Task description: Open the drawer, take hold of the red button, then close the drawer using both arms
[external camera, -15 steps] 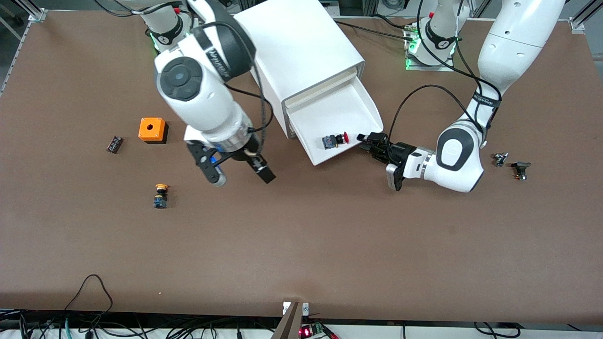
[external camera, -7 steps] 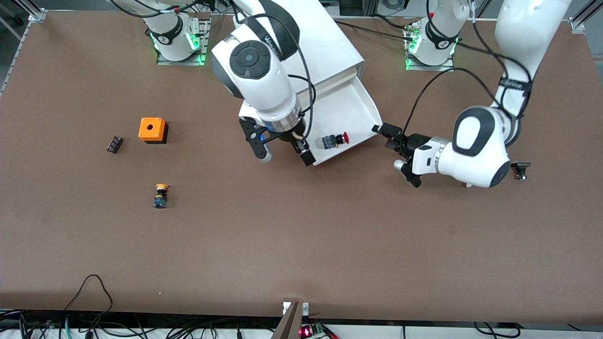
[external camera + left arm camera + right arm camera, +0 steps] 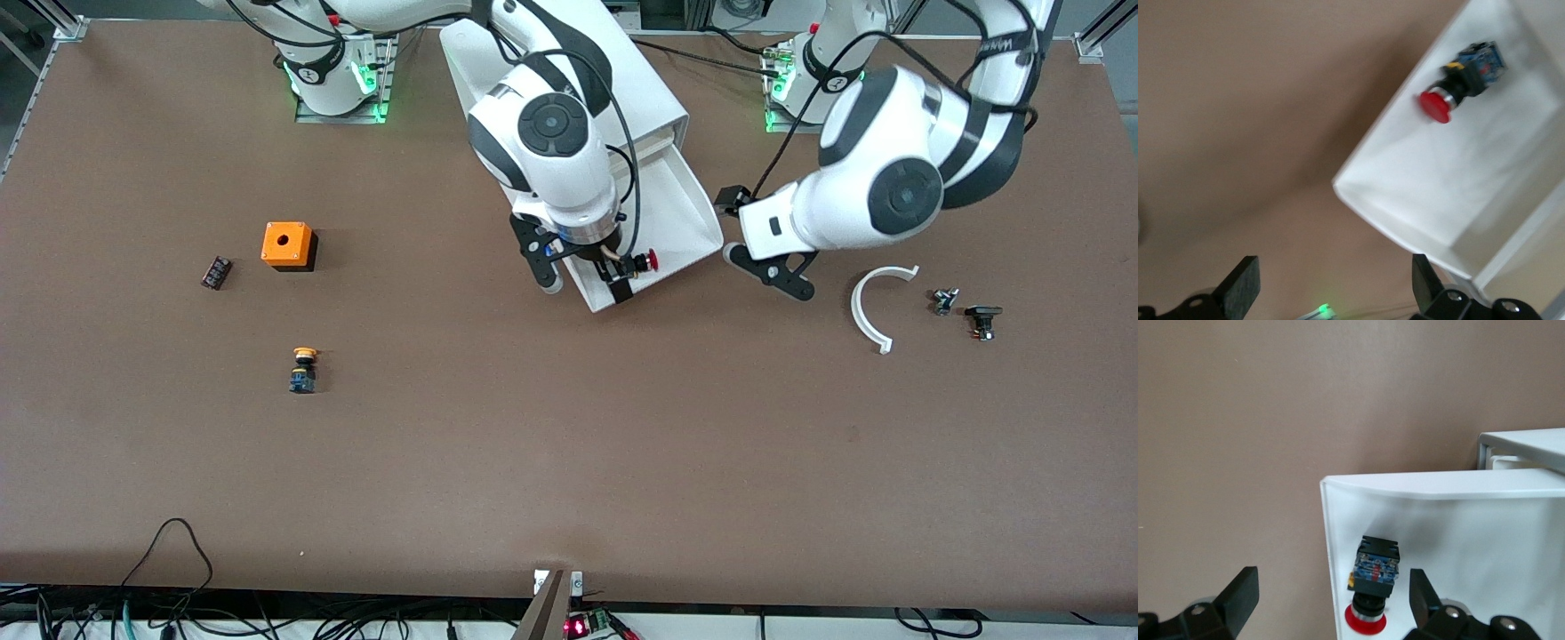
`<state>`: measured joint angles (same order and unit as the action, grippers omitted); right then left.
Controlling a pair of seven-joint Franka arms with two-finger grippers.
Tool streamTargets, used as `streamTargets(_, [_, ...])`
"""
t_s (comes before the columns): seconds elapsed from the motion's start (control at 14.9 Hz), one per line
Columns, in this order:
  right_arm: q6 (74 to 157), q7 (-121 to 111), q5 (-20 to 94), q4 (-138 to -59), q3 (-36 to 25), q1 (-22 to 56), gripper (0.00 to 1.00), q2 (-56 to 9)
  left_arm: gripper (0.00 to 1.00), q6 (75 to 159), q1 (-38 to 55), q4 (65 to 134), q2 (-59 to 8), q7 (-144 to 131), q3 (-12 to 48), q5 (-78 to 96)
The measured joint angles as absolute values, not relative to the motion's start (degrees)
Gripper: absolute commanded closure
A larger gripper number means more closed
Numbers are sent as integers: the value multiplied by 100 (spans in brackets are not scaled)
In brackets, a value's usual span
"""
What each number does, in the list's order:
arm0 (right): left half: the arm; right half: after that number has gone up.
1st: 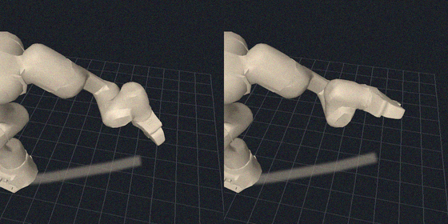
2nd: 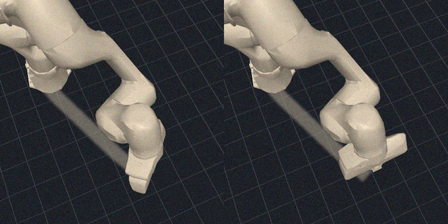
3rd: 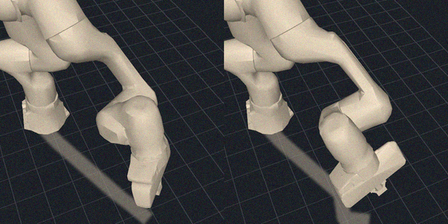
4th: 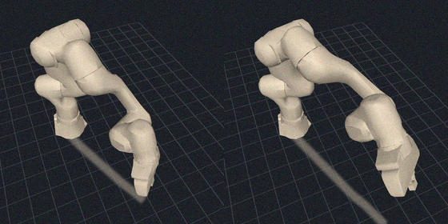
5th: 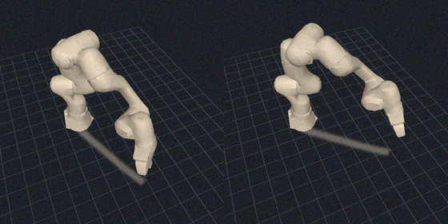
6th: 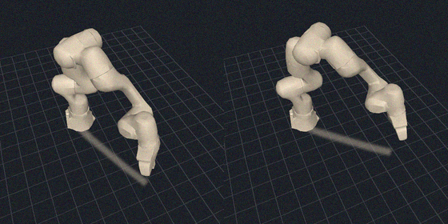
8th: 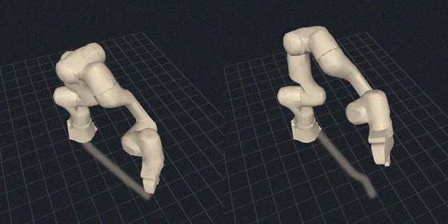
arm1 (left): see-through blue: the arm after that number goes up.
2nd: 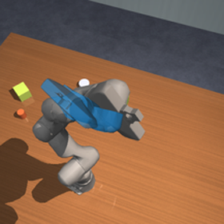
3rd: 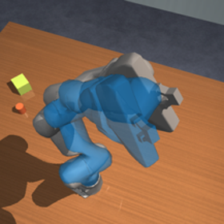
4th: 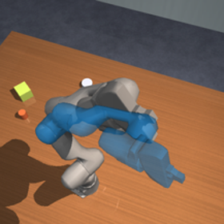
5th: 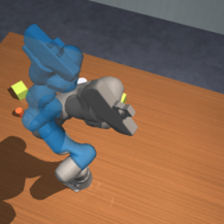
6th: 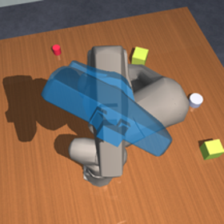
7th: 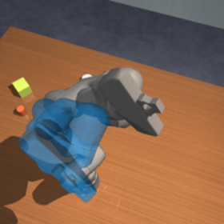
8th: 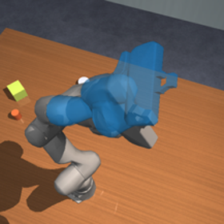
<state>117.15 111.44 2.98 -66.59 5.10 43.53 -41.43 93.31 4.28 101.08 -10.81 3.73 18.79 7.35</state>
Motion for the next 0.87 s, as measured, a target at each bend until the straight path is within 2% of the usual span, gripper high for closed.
streamTargets(0.4, [11917,11448,-5,-6655,507,4568,1,-4488,0,8450,307,8472,-1138,294,1752,-122])
streamTargets(0.54, [11965,11484,-9,-6653,506,4610,5,-4570,0,8385,304,8175,-1193,294,1742,-123])
streamTargets(0.6, [11976,11494,-10,-6653,507,4627,13,-4598,0,8378,307,8123,-1215,293,1743,-123])
streamTargets(0.67, [11983,11497,-14,-6653,506,4640,26,-4612,0,8376,315,8098,-1242,291,1745,-123])
streamTargets(0.74, [11984,11497,-17,-6653,505,4647,41,-4615,0,8376,324,8089,-1268,290,1749,-123])
streamTargets(0.87, [11984,11498,-31,-6650,505,4662,78,-4615,0,8376,340,8076,-1311,283,1763,-123])
